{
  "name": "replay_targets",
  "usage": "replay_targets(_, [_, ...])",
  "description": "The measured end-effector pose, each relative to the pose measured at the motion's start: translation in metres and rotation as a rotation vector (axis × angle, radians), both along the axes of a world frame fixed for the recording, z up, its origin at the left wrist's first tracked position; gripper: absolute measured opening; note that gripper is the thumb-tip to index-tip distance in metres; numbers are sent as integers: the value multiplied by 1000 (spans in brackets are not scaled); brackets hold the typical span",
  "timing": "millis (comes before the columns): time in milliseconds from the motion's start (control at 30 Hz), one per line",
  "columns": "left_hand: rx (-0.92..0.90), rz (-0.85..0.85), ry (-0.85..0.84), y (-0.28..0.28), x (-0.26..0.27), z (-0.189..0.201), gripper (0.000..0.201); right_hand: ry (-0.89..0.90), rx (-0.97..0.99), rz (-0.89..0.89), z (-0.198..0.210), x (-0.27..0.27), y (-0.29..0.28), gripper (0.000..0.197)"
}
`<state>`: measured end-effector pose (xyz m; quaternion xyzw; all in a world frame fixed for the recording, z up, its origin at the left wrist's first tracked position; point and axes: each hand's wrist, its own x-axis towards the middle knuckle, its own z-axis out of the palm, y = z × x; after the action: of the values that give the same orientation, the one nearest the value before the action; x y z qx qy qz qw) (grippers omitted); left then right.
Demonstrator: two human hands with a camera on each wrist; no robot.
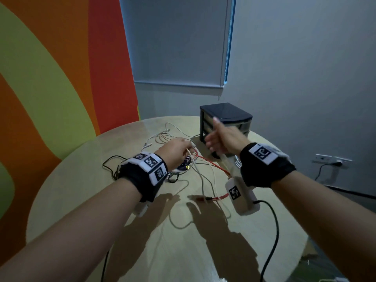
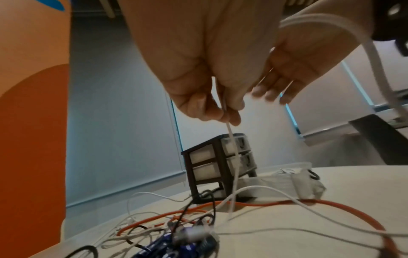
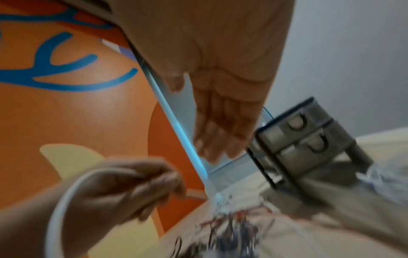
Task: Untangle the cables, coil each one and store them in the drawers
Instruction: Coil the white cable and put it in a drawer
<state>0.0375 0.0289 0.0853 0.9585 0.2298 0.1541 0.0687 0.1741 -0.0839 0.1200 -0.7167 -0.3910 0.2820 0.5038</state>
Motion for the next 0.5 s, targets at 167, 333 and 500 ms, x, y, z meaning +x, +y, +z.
replay_targets(167, [105, -210, 1, -23, -2, -30, 29, 157, -157, 52, -44, -26, 11, 31])
replay_targets(333, [182, -438, -62, -35, -9, -55, 35, 355, -45, -184, -70, -27, 15, 9])
replay_targets(500, [205, -237, -243, -29, -17, -60, 34, 463, 98, -170, -69, -21, 8, 30])
